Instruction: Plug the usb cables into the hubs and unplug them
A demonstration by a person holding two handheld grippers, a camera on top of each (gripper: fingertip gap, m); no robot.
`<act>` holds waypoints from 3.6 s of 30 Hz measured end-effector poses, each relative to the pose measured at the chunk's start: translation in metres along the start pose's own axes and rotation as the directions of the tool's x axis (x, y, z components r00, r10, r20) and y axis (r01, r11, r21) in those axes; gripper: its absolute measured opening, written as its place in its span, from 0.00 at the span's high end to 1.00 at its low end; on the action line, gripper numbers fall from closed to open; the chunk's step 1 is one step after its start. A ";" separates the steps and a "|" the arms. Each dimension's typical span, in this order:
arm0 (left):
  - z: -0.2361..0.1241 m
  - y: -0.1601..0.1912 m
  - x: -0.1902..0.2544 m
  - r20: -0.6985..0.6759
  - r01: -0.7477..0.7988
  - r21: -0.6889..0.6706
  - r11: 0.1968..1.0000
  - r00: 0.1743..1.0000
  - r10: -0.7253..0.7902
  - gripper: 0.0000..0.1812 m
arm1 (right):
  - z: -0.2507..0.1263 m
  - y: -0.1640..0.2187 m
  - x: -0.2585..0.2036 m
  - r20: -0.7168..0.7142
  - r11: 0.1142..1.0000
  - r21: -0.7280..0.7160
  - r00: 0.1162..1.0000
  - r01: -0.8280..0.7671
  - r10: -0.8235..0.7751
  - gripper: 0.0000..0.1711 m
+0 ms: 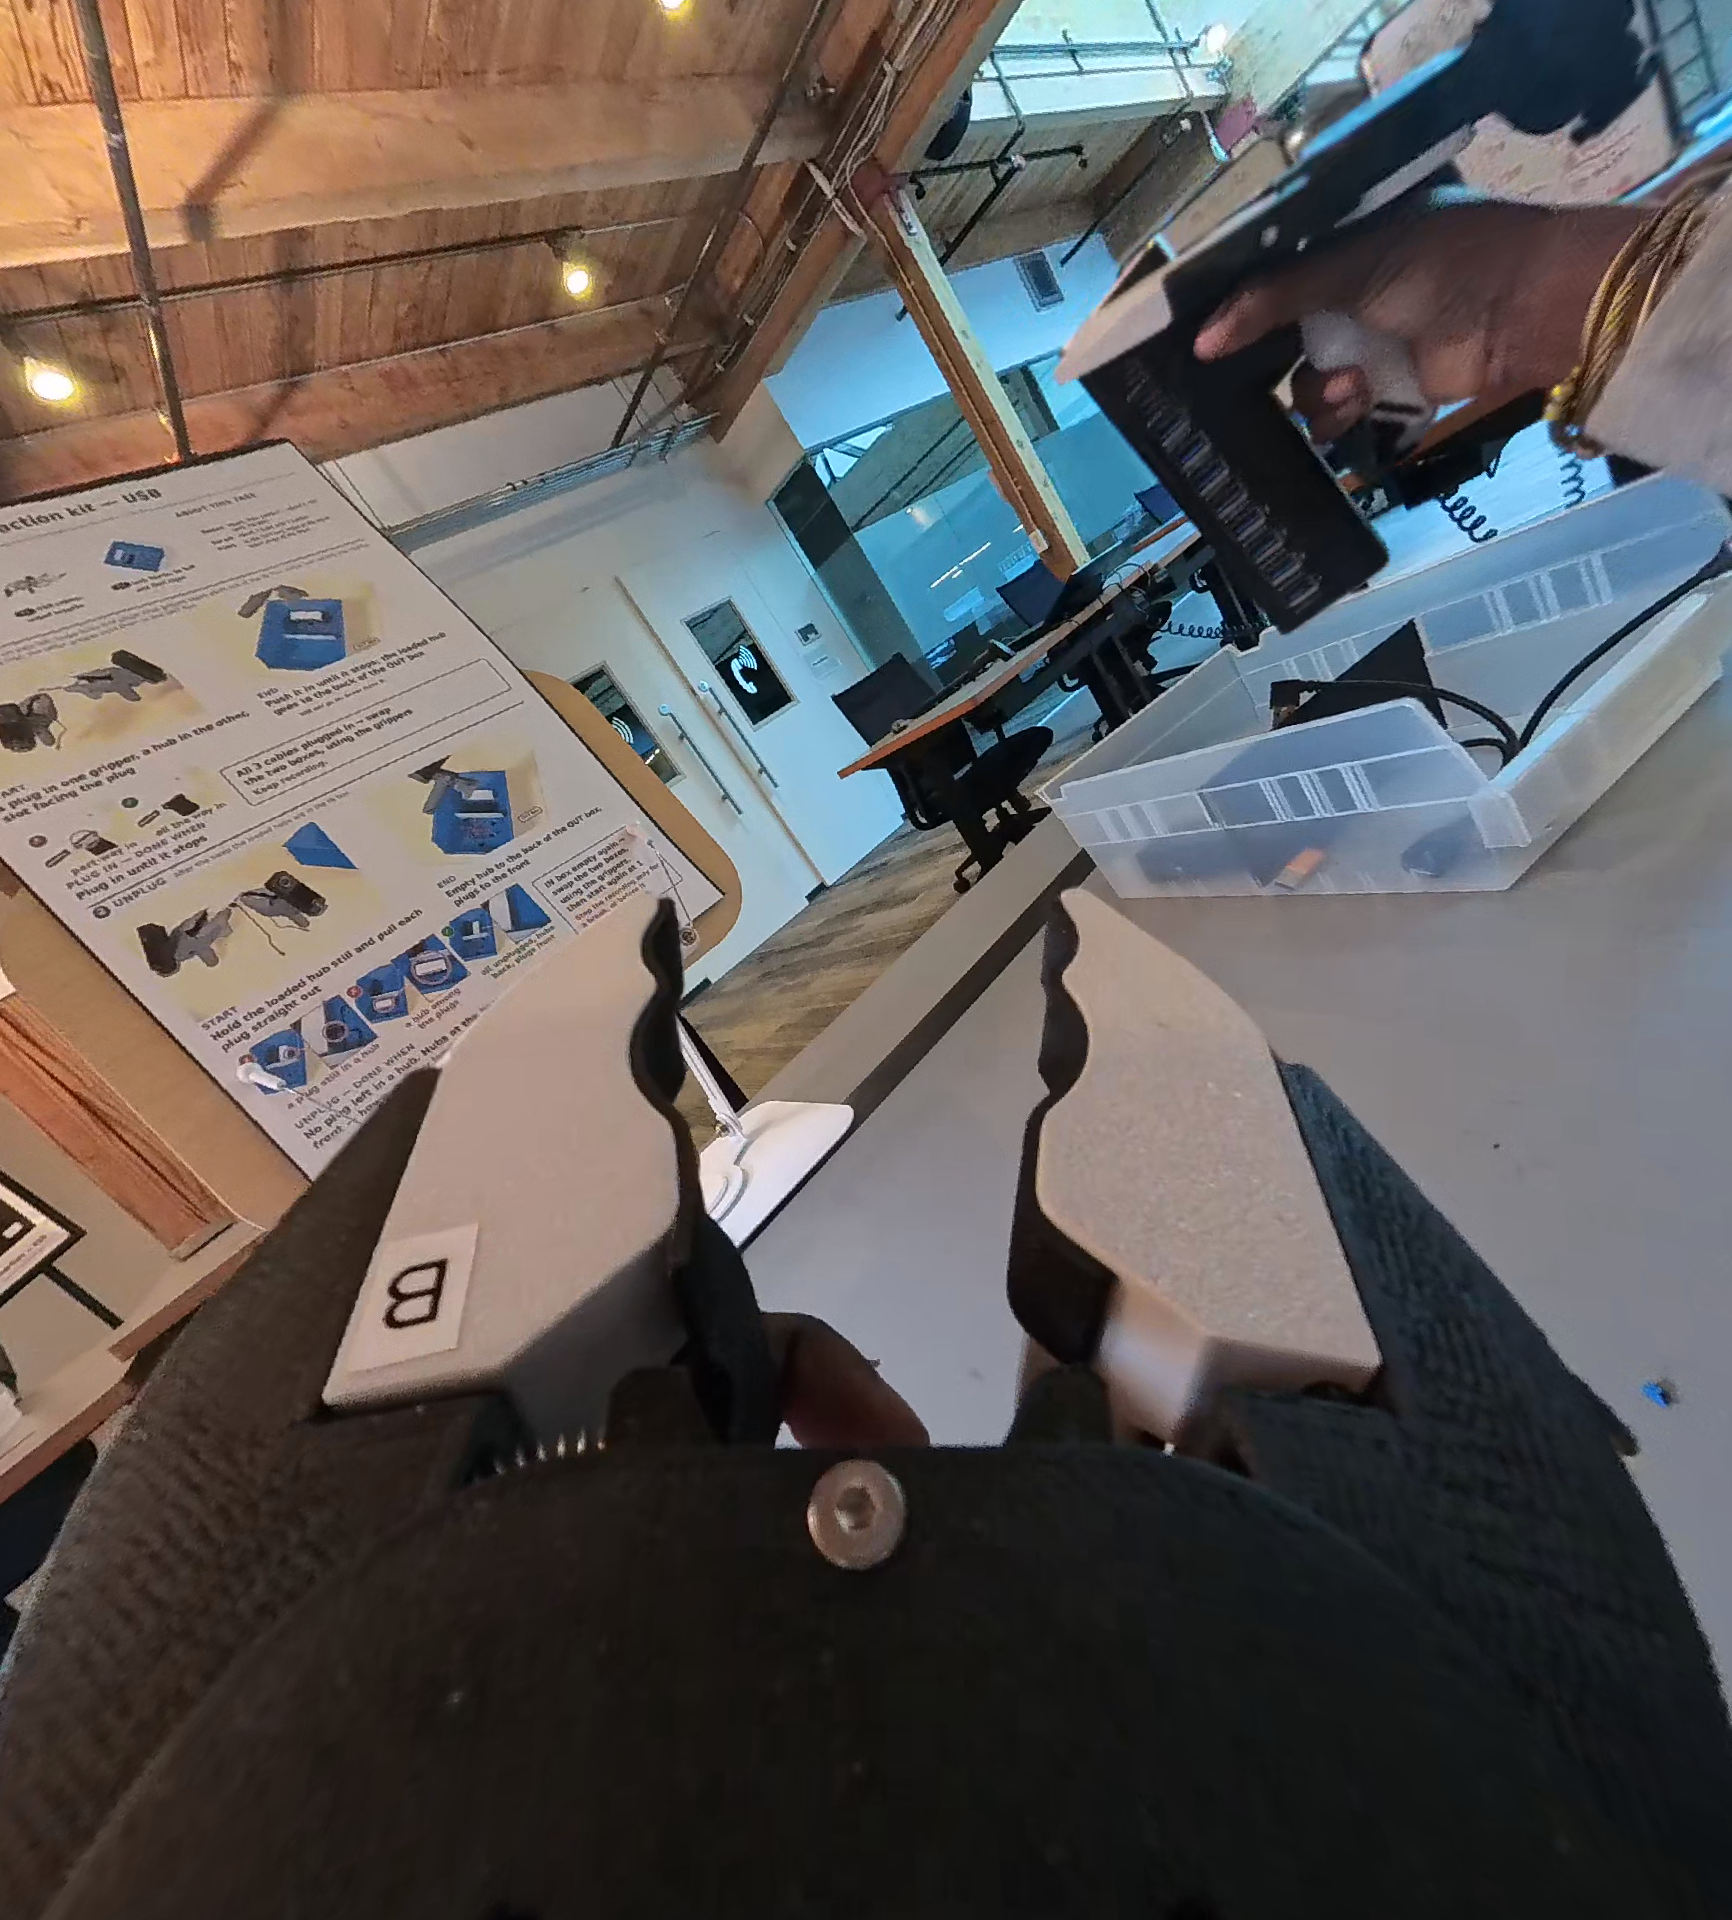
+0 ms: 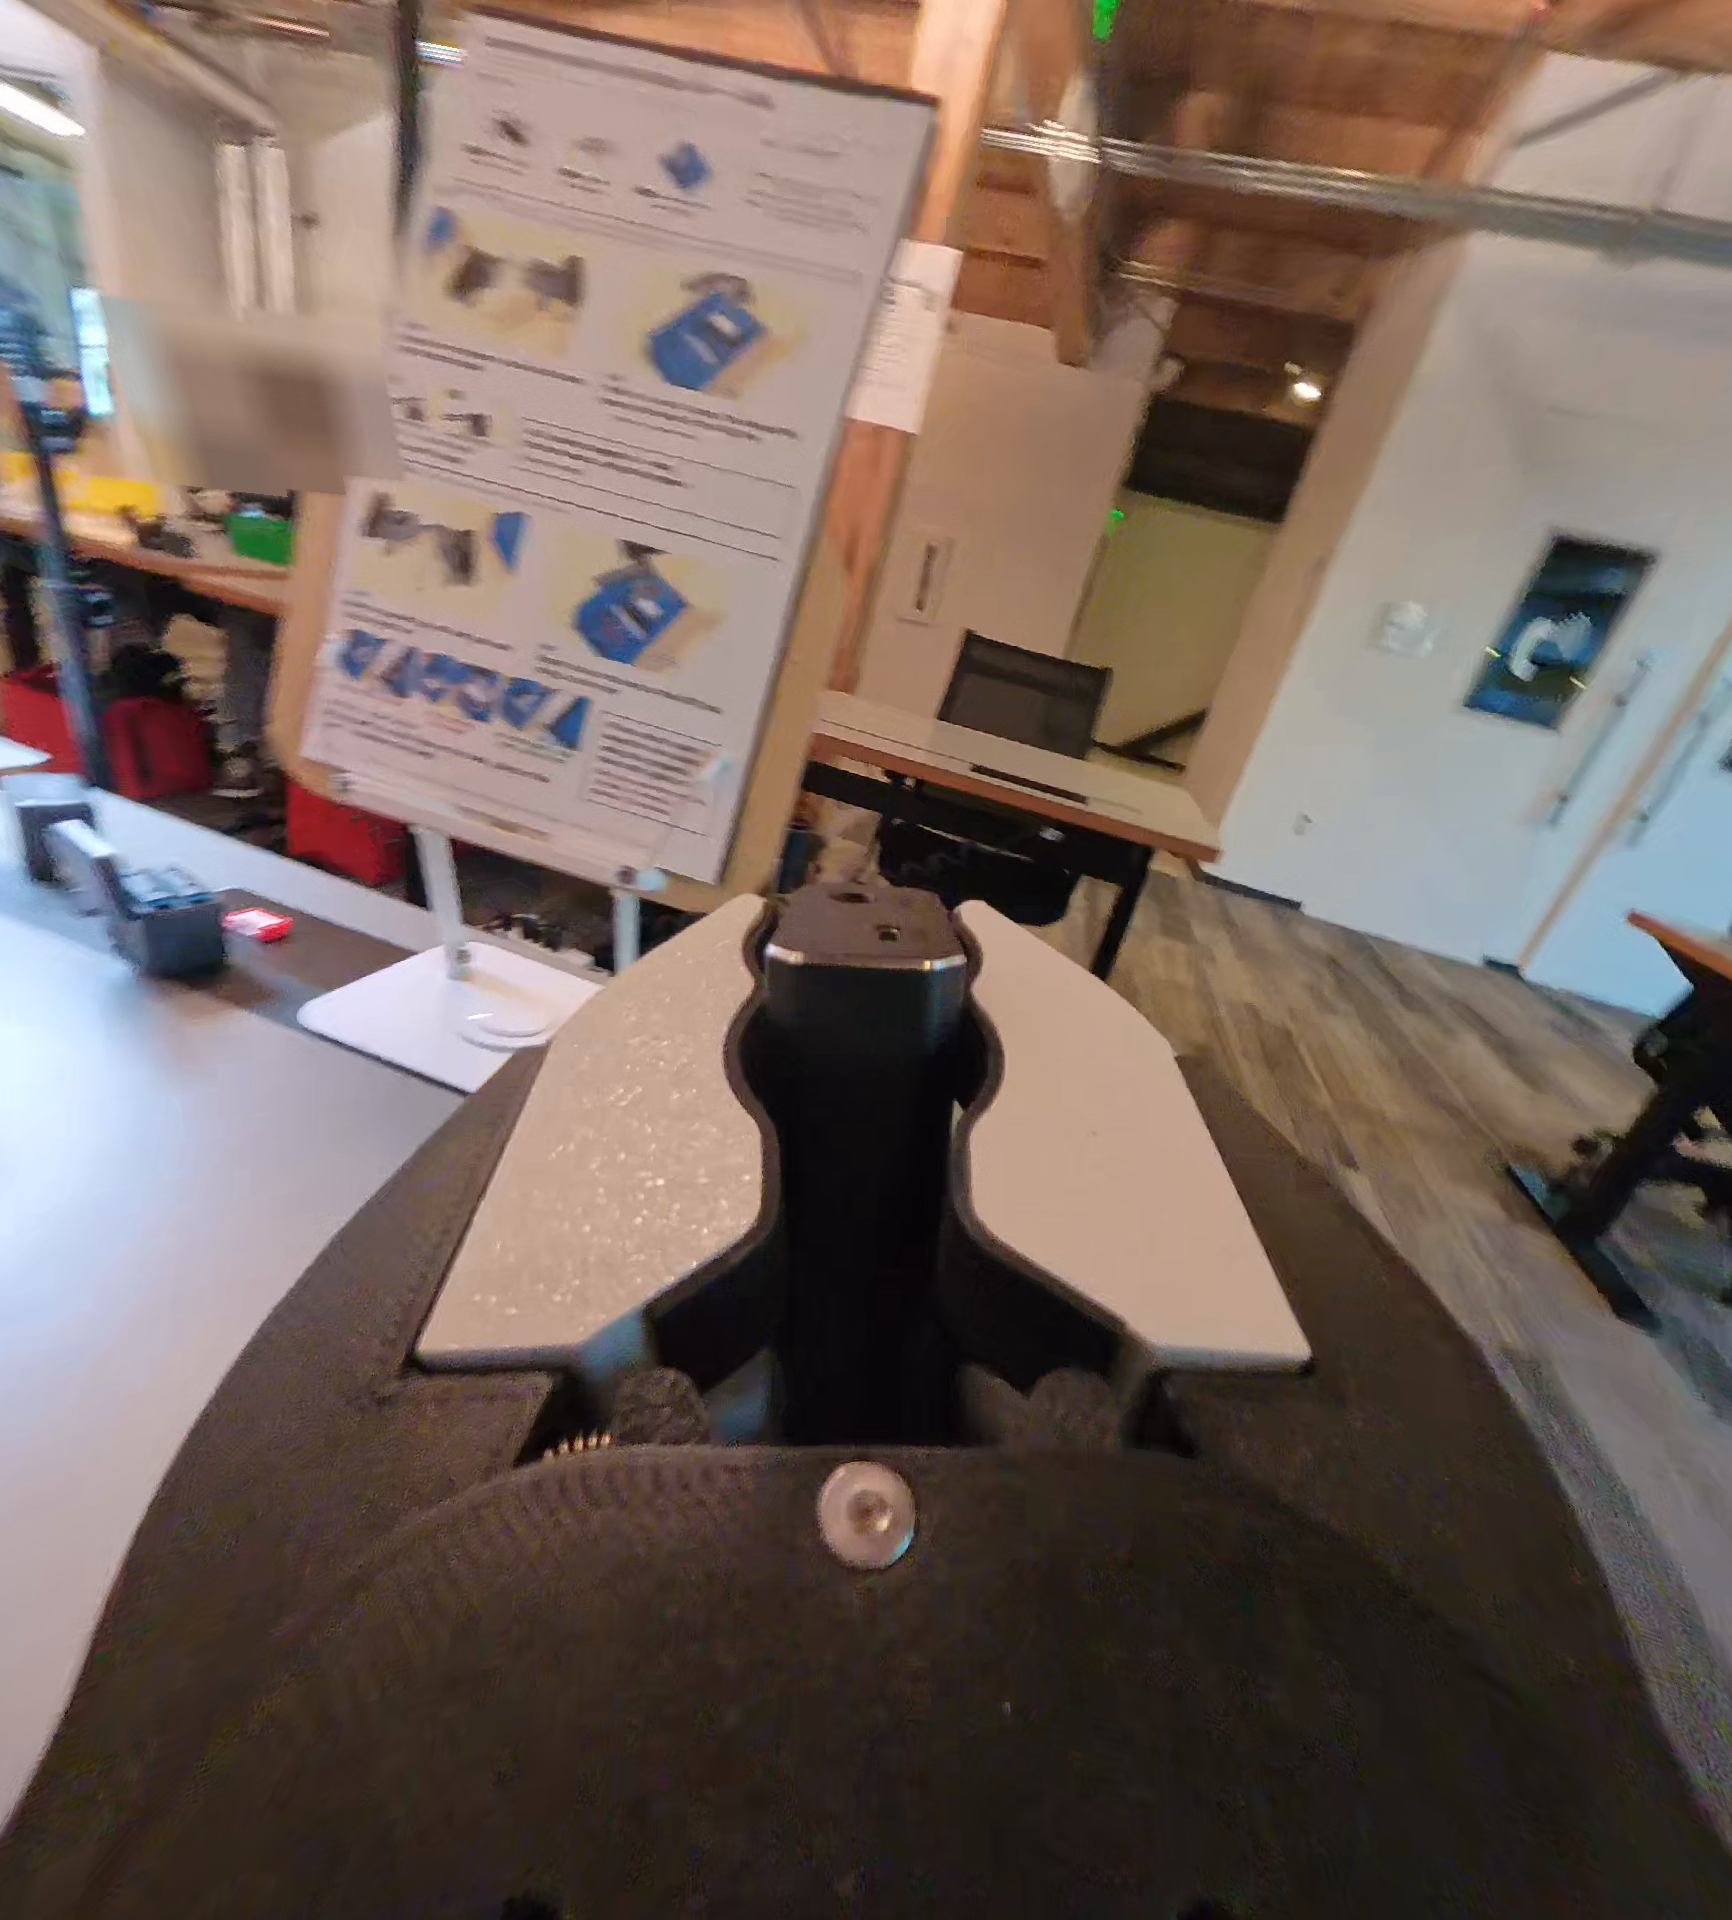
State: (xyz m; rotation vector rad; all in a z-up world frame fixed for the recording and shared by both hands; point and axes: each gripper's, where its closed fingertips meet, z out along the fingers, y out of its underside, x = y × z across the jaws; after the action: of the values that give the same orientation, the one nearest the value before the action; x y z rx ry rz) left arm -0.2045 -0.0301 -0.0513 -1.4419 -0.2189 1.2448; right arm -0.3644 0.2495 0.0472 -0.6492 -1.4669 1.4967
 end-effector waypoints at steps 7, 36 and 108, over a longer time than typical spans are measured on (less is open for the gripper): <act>0.003 0.012 0.003 -0.026 0.054 -0.030 0.998 0.998 -0.055 0.69 | 0.022 0.057 0.063 -0.166 0.984 -0.142 0.983 -0.108 0.083 0.82; 0.007 0.043 -0.009 -0.136 0.904 -0.153 0.399 0.381 -0.914 0.67 | 0.055 0.239 0.057 0.182 0.503 -0.823 0.961 0.266 -0.209 0.71; -0.001 -0.022 0.053 -0.482 0.675 -0.123 0.728 0.600 -0.638 0.84 | -0.087 0.024 -0.345 0.959 0.947 -0.245 0.091 -0.206 0.268 0.89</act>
State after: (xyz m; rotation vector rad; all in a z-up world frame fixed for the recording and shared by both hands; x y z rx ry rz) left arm -0.1713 0.0145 -0.0628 -1.3756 -0.3140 0.2409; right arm -0.1419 -0.0046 -0.0664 0.3395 -2.4847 2.3778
